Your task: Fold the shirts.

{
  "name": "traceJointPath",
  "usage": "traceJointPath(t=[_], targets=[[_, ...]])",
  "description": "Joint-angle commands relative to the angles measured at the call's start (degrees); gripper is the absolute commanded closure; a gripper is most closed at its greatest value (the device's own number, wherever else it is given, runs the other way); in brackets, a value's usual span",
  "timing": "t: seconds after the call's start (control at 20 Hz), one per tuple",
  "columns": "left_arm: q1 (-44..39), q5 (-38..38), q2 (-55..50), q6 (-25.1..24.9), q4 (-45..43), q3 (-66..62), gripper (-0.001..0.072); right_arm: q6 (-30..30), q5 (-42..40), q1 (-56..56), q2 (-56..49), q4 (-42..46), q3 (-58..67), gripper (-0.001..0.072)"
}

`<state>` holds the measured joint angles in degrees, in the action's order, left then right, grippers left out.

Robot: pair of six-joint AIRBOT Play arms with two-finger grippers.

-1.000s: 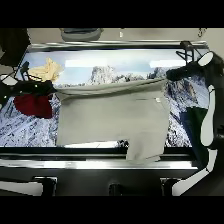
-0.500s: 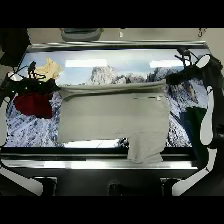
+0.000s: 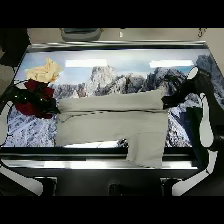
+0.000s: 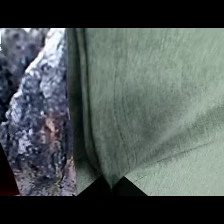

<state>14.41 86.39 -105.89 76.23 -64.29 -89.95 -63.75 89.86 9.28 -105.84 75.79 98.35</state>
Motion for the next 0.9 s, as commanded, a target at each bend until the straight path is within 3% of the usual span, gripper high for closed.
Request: traceJointPath(t=[0.0,0.05,0.1,0.15,0.25,0.4,0.65,0.85], targets=[[0.04,0.76,-0.04,-0.83,-0.70,0.72,0.0673,-3.02,-1.51,-0.24,0.09,-0.20,-3.13,0.0670],[0.17,0.81,-0.02,-0.83,-0.70,0.31,0.0505,-4.11,-2.03,-0.24,0.26,-0.66,-3.13,0.0585],[0.50,1.57,0.17,-0.76,-0.63,-0.66,0.0256,-3.93,-1.86,0.00,0.85,-1.95,-2.95,0.0276],[0.92,3.52,0.63,-0.76,-0.72,-2.10,0.0221,-1.09,-1.44,0.52,1.95,-2.32,-2.56,0.0127],[2.34,7.61,2.38,-0.22,-0.74,-4.17,0.0221,3.15,3.13,2.82,5.40,0.26,-2.12,0.0111],[4.11,9.38,8.39,0.90,-2.49,1.77,0.0226,3.08,8.66,8.46,9.73,1.42,-3.82,0.0161],[4.83,-6.91,25.64,-1.97,-3.06,38.27,0.0225,5.14,2.29,10.40,17.97,0.17,-19.45,0.0163],[5.62,-12.17,29.35,-3.91,-1.38,50.10,0.0234,6.16,1.97,10.40,18.88,-0.28,-22.56,0.0163]])
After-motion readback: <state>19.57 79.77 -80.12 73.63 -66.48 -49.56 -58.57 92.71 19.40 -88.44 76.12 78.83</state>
